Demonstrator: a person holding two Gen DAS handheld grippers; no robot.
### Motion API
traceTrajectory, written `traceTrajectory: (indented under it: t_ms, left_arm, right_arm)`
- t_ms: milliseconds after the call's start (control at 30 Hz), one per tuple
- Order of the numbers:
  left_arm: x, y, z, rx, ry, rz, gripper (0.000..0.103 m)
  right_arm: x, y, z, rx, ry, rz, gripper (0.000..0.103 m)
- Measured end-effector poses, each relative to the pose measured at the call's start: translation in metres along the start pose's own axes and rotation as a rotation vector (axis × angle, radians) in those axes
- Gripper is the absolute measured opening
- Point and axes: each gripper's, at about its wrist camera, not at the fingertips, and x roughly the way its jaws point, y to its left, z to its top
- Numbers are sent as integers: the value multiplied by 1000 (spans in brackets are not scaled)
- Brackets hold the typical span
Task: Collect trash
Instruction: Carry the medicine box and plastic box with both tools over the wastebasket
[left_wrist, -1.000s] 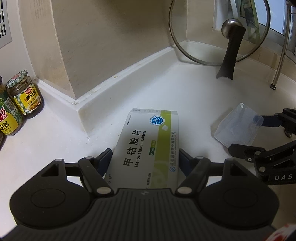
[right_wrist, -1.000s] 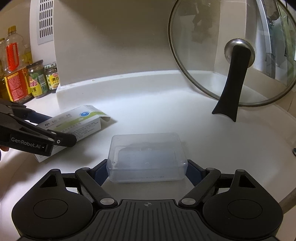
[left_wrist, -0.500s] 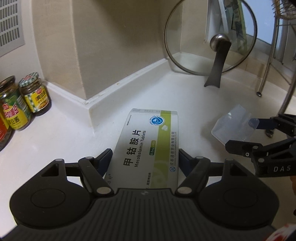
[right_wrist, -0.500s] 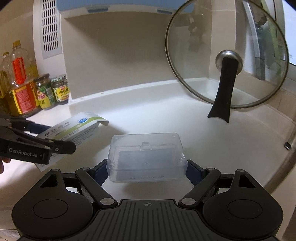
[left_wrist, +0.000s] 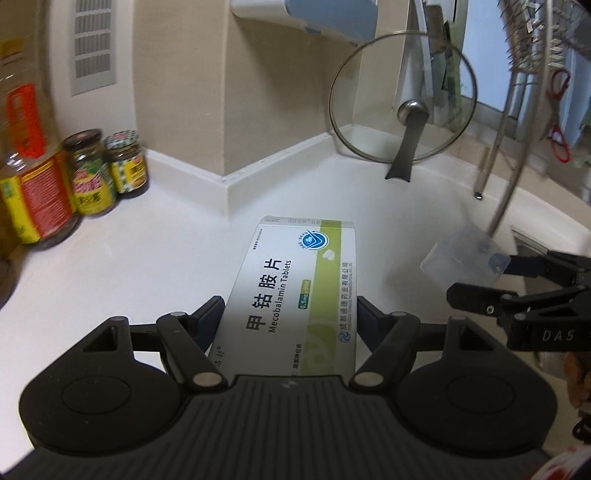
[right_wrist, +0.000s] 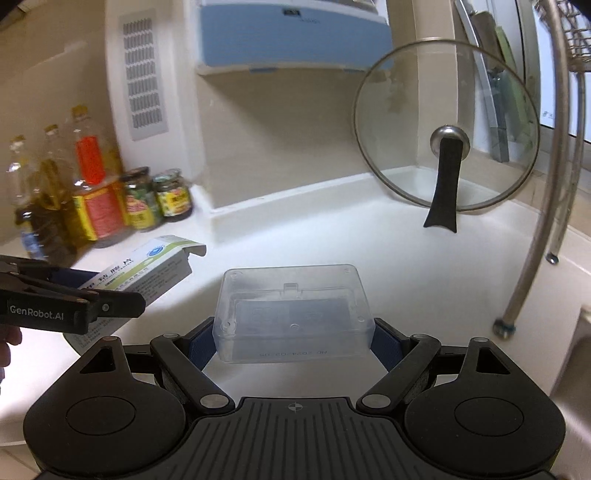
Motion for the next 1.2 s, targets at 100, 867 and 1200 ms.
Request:
traceTrajectory:
  t_ms: [100,867,1200]
  left_arm:
    - [-31,5,-21,-10,-3,-19,73]
    - [-110,9,-205,-110,246,-59,73]
    - [-48,5,-262,-215,346,19,73]
  right_arm:
    - [-25,27,-18,6,2,4,85]
    - [-67,106,-191,50,367,22,85]
    - [-36,80,-238,22,447,46,85]
